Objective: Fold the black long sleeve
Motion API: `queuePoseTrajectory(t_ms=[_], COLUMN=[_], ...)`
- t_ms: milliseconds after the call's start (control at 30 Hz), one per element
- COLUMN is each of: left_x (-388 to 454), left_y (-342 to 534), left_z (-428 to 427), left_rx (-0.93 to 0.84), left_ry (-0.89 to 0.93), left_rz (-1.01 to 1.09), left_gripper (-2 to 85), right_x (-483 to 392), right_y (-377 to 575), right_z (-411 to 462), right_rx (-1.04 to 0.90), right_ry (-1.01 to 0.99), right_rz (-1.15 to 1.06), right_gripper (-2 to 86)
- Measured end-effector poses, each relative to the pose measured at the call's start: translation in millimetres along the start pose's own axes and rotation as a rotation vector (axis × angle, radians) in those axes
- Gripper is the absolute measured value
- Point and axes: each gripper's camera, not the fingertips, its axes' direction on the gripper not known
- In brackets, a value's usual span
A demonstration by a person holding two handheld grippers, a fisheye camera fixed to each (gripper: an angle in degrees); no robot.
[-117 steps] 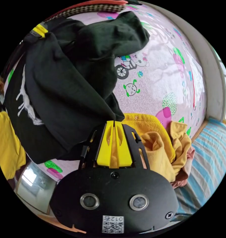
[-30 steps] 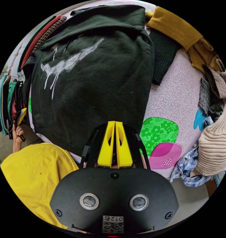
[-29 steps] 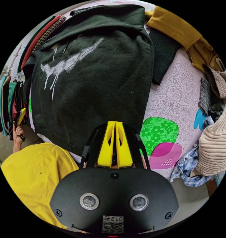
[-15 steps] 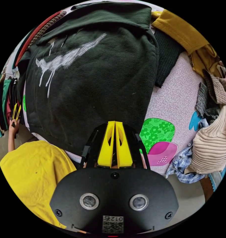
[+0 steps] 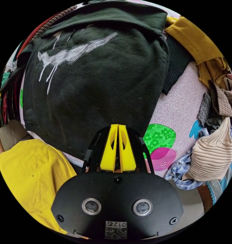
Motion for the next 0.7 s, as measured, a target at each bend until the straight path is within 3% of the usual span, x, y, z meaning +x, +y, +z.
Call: queuePoseTrajectory(t_ms=[133,300,500,700], left_x=[103.8,194.7,304.8,418.7], left_y=[-53.3,-114.9,-138.8,-81.6], left_z=[2.8,6.8,15.4,61.1], left_rx=[-0.047,-0.052,-0.095,-0.212], left_ry=[-0.098,-0.189,-0.109,0.050], left_rz=[0.328,0.523,0.723,0.971], left_gripper=[2.4,2.5,2.7,2.7], right_x=[-4.2,-2.6,8.3,21.3], right_y=[1.3,5.6,18.8,27.8], right_z=[-1.5,-3.9,-7.8,-11.3], right_rx=[-0.007,-0.001,0.051,0.066], right_ry=[0.025,0.021,-0.027,-0.083], right_rz=[-0.037,-0.035,0.011,0.029], right_gripper=[0.8,0.7,0.7,0.8])
